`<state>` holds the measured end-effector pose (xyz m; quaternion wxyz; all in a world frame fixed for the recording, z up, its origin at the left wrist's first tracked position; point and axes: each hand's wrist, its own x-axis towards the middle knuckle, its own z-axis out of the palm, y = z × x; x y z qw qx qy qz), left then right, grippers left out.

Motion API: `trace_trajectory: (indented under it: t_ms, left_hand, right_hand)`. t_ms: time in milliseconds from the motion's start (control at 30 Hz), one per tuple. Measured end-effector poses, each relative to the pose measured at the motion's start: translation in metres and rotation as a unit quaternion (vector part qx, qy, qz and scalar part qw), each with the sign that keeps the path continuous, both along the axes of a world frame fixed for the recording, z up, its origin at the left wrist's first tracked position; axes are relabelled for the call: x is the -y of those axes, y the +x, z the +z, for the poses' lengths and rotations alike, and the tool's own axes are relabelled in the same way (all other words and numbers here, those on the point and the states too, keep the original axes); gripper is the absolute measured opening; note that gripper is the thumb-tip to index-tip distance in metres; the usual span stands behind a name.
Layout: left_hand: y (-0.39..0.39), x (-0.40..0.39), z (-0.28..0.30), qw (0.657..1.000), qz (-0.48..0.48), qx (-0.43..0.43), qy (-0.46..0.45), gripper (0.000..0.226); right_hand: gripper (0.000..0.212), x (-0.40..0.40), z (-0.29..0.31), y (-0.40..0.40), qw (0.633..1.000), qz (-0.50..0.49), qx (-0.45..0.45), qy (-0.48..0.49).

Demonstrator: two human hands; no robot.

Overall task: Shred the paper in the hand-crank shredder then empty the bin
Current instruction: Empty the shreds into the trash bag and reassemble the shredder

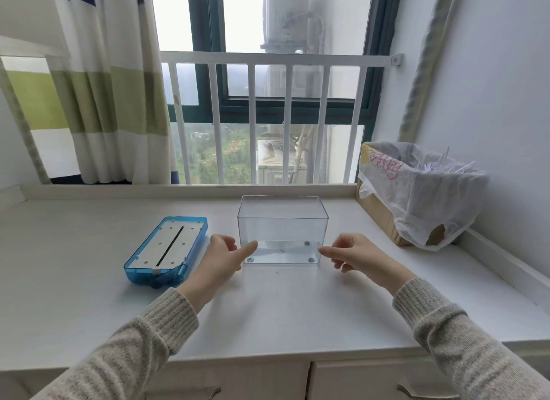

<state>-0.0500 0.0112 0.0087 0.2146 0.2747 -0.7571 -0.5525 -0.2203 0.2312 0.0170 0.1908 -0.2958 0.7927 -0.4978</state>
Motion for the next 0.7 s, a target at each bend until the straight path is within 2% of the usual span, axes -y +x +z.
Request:
trace_trajectory:
  t_ms: [67, 167, 267, 367, 533, 700]
  left_hand:
    - [0.006, -0.004, 0.002, 1.000, -0.018, 0.006, -0.017, 0.039]
    - [0.015, -0.008, 0.004, 0.996, -0.062, 0.015, -0.065, 0.020]
    - [0.022, -0.011, 0.004, 0.991, -0.082, 0.020, -0.103, 0.023]
    - [0.031, -0.014, 0.007, 0.979, -0.090, 0.024, -0.183, 0.025]
    - [0.047, -0.018, 0.014, 0.951, -0.165, 0.025, -0.261, 0.022]
    - [0.063, -0.019, 0.020, 0.919, -0.192, -0.019, -0.343, 0.027]
  right_hand:
    - [0.030, 0.001, 0.000, 0.008, 1.000, 0.014, 0.013, -0.010]
    - [0.043, 0.006, -0.003, 0.020, 0.999, 0.039, 0.025, -0.011]
    - [0.049, 0.014, -0.005, 0.034, 0.997, 0.071, 0.036, -0.011]
    - [0.050, 0.027, -0.004, 0.048, 0.994, 0.097, 0.038, -0.021]
    - [0.050, 0.049, -0.005, 0.070, 0.992, 0.125, 0.018, -0.023]
    - [0.049, 0.072, -0.004, 0.089, 0.991, 0.133, -0.003, -0.032]
